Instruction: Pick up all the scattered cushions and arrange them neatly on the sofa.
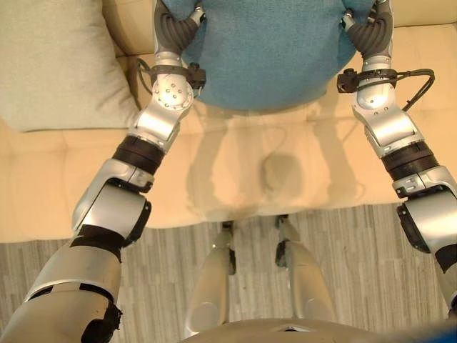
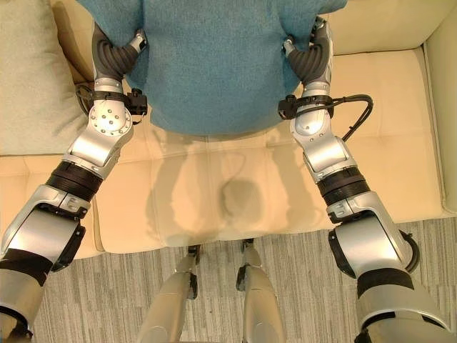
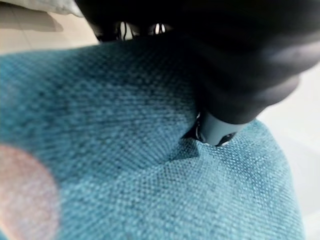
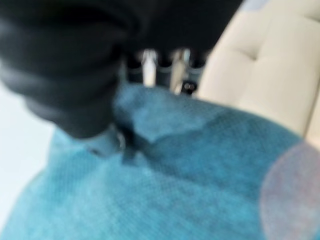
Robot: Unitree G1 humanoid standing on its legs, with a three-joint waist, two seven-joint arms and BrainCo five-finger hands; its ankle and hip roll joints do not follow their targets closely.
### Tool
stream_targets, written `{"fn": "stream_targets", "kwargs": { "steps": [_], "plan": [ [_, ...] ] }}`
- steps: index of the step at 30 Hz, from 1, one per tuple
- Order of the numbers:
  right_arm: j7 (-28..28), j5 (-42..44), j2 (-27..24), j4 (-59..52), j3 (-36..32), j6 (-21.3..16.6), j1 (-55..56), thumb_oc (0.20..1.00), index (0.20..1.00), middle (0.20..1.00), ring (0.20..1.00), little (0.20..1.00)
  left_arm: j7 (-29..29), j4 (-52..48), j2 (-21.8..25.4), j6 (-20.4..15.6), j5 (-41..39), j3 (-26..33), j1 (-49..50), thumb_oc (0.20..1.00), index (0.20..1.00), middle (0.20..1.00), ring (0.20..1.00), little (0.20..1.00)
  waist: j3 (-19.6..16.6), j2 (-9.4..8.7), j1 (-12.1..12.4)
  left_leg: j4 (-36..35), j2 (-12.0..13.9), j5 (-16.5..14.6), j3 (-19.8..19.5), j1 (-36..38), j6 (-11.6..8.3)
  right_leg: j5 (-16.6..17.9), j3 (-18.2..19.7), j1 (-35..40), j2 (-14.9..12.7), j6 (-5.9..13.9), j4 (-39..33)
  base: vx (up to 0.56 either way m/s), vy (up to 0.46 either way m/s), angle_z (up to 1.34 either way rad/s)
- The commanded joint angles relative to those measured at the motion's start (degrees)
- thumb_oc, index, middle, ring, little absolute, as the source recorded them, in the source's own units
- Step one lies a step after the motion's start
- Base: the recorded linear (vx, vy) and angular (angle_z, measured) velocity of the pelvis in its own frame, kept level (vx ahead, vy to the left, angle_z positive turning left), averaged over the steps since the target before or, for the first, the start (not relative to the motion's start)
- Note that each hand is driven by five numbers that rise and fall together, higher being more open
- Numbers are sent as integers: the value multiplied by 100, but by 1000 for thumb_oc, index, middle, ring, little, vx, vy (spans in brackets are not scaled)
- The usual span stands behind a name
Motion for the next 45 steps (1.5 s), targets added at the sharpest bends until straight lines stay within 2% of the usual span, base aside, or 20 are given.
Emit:
{"fn": "stream_targets", "kwargs": {
  "steps": [1, 15, 16, 17, 18, 19, 21, 22, 23, 24, 28, 38, 44, 45],
  "plan": [
    [58, 107, 142, -170, 269, -463, -722, 200, 200, 200, 200, 200, -49, -371, 4, -661, -90, -132, -475, 200, 200, 200, 200, 200, -438, -178, 48, 420, -20, -409, 266, -291, -108, -833, 206, -89, -268, 569, 853, 0, 0, 0],
    [152, 77, 68, 237, 422, -300, -797, 200, 200, 200, 200, 200, -177, -107, -188, -611, -278, 37, -12, 200, 200, 200, 200, 200, -249, -282, 127, 542, -42, -345, 154, -792, -111, -775, 165, -538, -300, 549, 947, -9, -15, 2],
    [161, 62, 58, 364, 475, -288, -854, 200, 200, 200, 200, 200, -180, 20, -187, -589, -291, 27, -44, 200, 200, 200, 200, 200, -243, -297, 132, 544, -48, -334, 147, -840, -109, -763, 158, -581, -296, 551, 943, 66, -20, 5],
    [188, 143, 79, 681, 621, -250, -1056, 200, 200, 200, 200, 200, -177, 299, -88, -536, -288, -51, -263, 200, 200, 200, 200, 200, -289, -298, 179, 523, -25, -462, 76, -880, -126, -886, 202, -620, -251, 596, 946, -18, -9, 6],
    [188, 150, 77, 702, 626, -261, -1081, 200, 200, 200, 200, 200, -180, 312, -88, -544, -292, -54, -285, 200, 200, 200, 200, 200, -241, -313, 170, 546, -51, -309, 123, -958, -99, -748, 156, -682, -289, 559, 942, 74, -16, 5],
    [201, 144, 69, 807, 702, -237, -1173, 200, 200, 200, 200, 200, -188, 426, -55, -518, -295, -84, -355, 200, 200, 200, 200, 200, -275, -304, 188, 527, -21, -468, 74, -907, -126, -890, 206, -652, -247, 600, 955, 0, 0, 0],
    [256, 157, 79, 1170, 985, -193, -1531, 200, 200, 200, 200, 200, -201, 807, 26, -488, -350, -207, -690, 200, 200, 200, 200, 200, -269, -327, 212, 541, -17, -455, 68, -979, -128, -872, 198, -712, -252, 617, 959, 27, -22, 3],
    [321, 299, 133, 1618, 1266, -159, -1906, 570, 570, 570, 570, 570, -227, 1235, 105, -433, -423, -402, -1127, 633, 633, 633, 633, 633, -270, -335, 243, 549, -26, -437, 58, -1029, -127, -852, 206, -774, -250, 627, 974, -14, -4, 6],
    [325, 309, 137, 1645, 1275, -172, -1937, 771, 771, 771, 771, 771, -233, 1259, 108, -443, -432, -406, -1154, 633, 633, 633, 633, 633, -260, -335, 241, 550, -26, -437, 58, -1034, -127, -852, 207, -779, -250, 627, 976, 0, 0, 0],
    [360, 372, 163, 1870, 1397, -153, -2095, 1000, 1000, 1000, 1000, 1000, -256, 1439, 141, -400, -439, -498, -1326, 1000, 1000, 1000, 1000, 1000, -258, -329, 253, 538, -28, -430, 54, -1032, -129, -847, 202, -780, -252, 627, 972, 0, 0, 0],
    [530, 458, 183, 2773, 1978, 134, -2674, 1000, 1000, 1000, 1000, 1000, -406, 2175, 274, -224, -516, -942, -2123, 1000, 1000, 1000, 1000, 1000, -221, -315, 297, 537, -39, -401, 25, -1030, -135, -813, 168, -759, -274, 647, 962, 0, 0, 0],
    [674, 768, -180, 3155, 2217, 215, -2913, 1000, 1000, 1000, 1000, 1000, -800, 2633, 742, -140, -591, -1539, -2815, 1000, 1000, 1000, 1000, 1000, -285, -309, 332, 516, -76, -424, 17, -922, -134, -763, 176, -609, -268, 669, 867, 2, 4, 1],
    [603, 856, -729, 3098, 2165, 201, -2831, 1000, 1000, 1000, 1000, 1000, -855, 2798, 1181, -80, -691, -1467, -2787, 1000, 1000, 1000, 1000, 1000, -387, -289, 330, 452, -77, -439, 22, -717, -142, -761, 173, -382, -262, 672, 793, 0, 0, 0],
    [557, 921, -1045, 3003, 2071, 171, -2757, 1000, 1000, 1000, 1000, 1000, -874, 2780, 1447, -79, -706, -1447, -2710, 1000, 1000, 1000, 1000, 1000, -436, -274, 325, 407, -70, -444, 34, -612, -151, -761, 161, -273, -257, 672, 750, 39, 13, 1]
  ]
}}
